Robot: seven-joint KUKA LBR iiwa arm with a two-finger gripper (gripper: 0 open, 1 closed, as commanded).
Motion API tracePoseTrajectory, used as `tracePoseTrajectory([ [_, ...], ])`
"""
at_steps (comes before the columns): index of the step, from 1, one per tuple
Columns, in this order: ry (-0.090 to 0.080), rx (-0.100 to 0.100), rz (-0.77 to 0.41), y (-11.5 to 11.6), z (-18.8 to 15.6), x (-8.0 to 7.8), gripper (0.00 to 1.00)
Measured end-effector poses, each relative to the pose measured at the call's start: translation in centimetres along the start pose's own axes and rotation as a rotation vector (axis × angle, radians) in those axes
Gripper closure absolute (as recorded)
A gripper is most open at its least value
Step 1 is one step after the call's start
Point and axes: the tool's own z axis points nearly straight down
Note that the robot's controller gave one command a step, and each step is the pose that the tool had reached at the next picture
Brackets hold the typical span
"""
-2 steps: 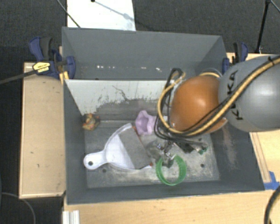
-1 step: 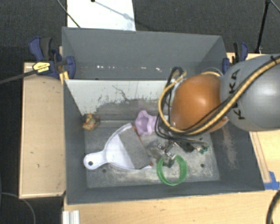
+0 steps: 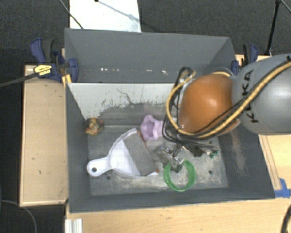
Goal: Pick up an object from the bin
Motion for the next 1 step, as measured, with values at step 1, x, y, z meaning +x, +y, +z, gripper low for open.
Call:
tracePoseTrajectory([
  [1,0.002,-0.002,0.0,0.04,-1.14,0.02,1.0],
])
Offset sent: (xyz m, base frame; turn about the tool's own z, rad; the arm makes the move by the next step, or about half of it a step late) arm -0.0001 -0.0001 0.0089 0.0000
